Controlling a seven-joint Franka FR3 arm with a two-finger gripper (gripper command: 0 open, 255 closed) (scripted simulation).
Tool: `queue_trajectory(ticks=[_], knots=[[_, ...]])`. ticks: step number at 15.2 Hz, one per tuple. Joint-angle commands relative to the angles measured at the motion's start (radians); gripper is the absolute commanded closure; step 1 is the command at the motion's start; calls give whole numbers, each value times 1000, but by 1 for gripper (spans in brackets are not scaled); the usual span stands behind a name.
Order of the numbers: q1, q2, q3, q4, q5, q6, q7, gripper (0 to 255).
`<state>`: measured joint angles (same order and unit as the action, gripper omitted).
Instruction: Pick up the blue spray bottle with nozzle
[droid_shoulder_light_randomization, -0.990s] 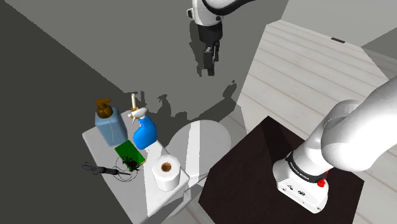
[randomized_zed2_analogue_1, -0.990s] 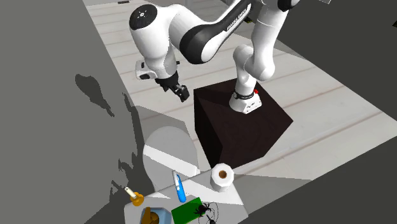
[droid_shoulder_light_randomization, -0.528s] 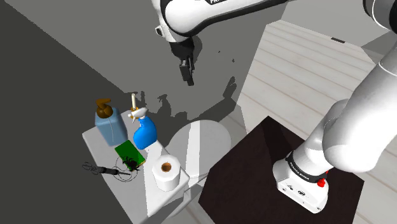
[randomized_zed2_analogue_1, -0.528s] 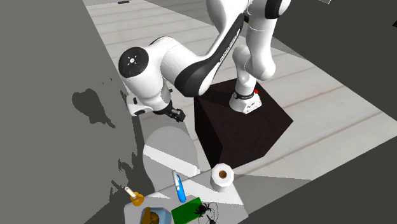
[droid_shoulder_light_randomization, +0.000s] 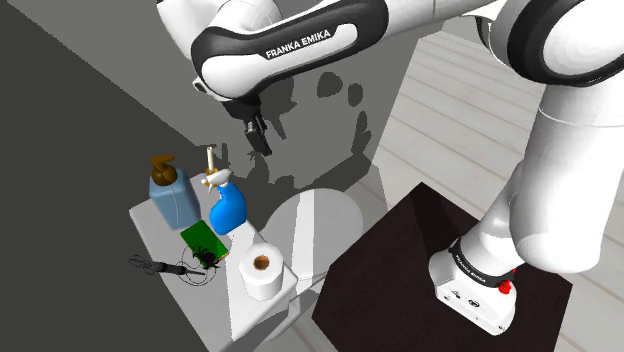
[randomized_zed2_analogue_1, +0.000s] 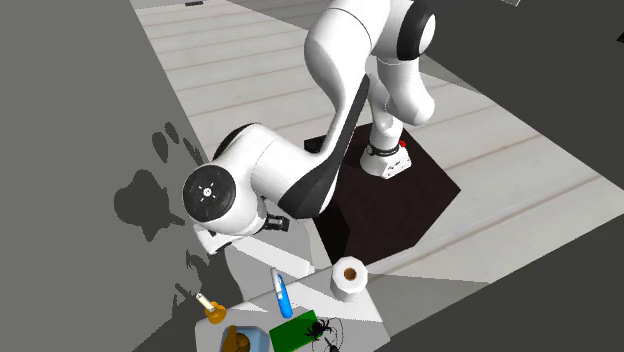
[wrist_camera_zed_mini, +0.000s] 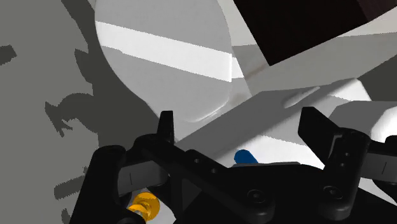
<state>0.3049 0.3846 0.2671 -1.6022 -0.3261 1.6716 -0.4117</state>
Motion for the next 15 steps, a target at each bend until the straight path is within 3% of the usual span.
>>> queue_trajectory(ticks=[1,15], knots=[[29,64,11,44,-32,2,-19,0],[266,487,43,451,-217,-71,-204,0]])
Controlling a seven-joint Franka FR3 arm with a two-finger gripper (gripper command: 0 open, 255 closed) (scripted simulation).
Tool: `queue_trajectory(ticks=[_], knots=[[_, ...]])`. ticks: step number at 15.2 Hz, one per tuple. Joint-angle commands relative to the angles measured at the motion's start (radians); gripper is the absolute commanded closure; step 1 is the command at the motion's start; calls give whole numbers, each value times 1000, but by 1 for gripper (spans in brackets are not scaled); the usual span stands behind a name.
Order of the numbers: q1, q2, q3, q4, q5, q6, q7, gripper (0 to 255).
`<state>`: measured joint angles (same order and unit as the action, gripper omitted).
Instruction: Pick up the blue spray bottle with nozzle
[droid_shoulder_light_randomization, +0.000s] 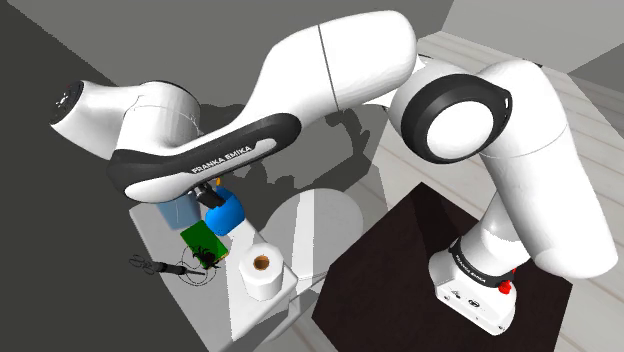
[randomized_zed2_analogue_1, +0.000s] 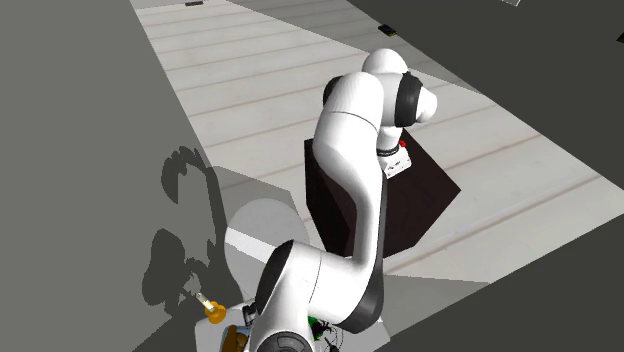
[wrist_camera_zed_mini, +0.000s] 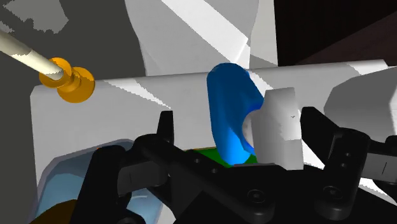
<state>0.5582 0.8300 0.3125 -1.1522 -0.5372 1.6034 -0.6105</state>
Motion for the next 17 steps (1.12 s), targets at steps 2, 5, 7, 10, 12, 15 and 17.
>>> queue_trajectory(ticks=[2,5,7,10,12,15,17], knots=[[12,54,-5,-5,-9,14,1,0],[14,73,-10,-12,-12,39,9,0],[16,90,-16,-15,-13,60,15,0],[34,128,-24,49,-14,38,6,255],[5,55,-16,-90,-11,94,32,255],[-9,81,-25,-69,-17,108,13,255],[11,92,-22,-4,-10,53,5,255]])
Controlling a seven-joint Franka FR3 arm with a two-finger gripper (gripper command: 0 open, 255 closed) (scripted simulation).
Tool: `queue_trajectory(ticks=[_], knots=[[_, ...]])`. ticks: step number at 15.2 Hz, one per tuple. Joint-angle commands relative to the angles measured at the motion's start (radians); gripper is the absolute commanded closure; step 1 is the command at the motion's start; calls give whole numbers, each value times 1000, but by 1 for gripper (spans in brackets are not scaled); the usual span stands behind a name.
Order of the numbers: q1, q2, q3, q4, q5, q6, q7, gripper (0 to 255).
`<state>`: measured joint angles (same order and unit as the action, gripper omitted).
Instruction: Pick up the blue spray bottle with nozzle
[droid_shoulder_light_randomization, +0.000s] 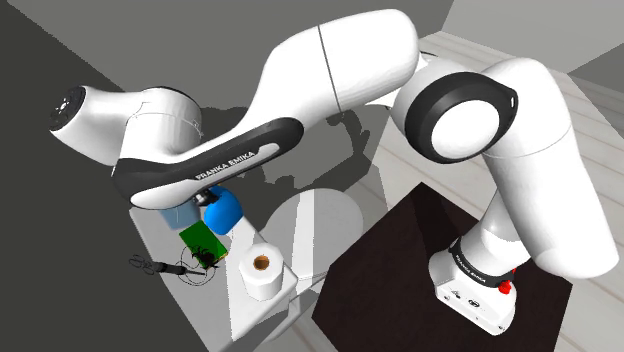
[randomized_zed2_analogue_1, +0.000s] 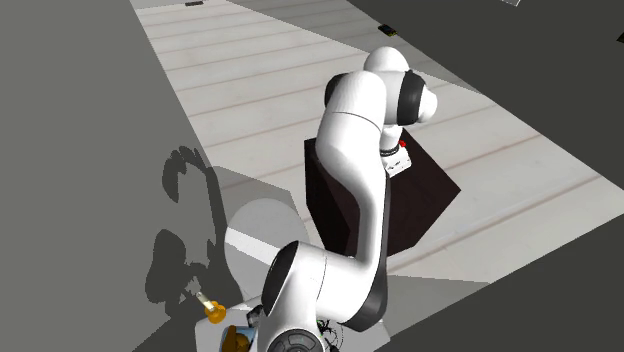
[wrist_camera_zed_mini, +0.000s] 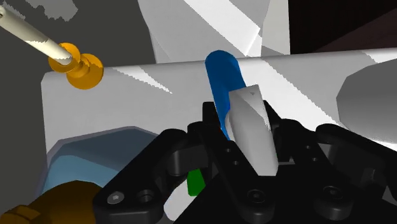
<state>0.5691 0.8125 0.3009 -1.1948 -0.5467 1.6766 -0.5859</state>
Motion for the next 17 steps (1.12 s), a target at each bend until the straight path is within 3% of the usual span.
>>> queue_trajectory(ticks=[1,2,17], knots=[[6,63,2,-32,6,-8,13,255],[9,107,-10,27,0,-12,-11,255],[17,19,-5,78,26,-139,-60,255]])
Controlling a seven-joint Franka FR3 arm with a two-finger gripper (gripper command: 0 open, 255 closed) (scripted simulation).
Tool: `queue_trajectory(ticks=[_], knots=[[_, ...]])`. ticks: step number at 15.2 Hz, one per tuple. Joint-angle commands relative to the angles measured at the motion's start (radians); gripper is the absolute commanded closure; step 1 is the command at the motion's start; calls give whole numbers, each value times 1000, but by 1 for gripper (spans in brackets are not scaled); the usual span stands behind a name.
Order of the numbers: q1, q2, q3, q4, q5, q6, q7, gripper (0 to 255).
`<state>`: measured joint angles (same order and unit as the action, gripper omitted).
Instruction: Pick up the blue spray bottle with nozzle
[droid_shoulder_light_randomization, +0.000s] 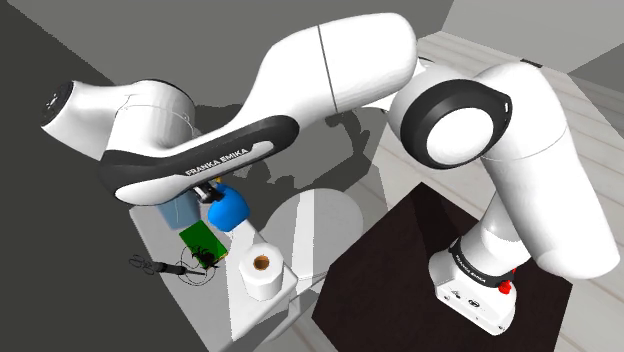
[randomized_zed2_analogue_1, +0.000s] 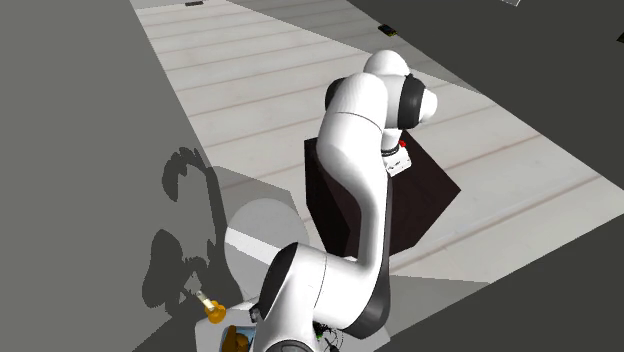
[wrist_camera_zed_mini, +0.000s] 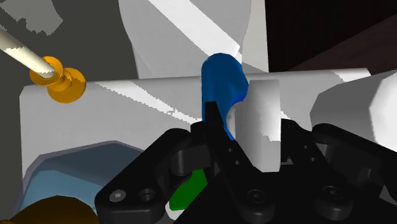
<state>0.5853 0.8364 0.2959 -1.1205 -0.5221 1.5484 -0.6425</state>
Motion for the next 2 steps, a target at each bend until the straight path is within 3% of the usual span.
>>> queue_trajectory(ticks=[1,2], knots=[[0,-6,0,4,1,-12,-4,255],[0,-6,0,4,1,-12,-4,255]])
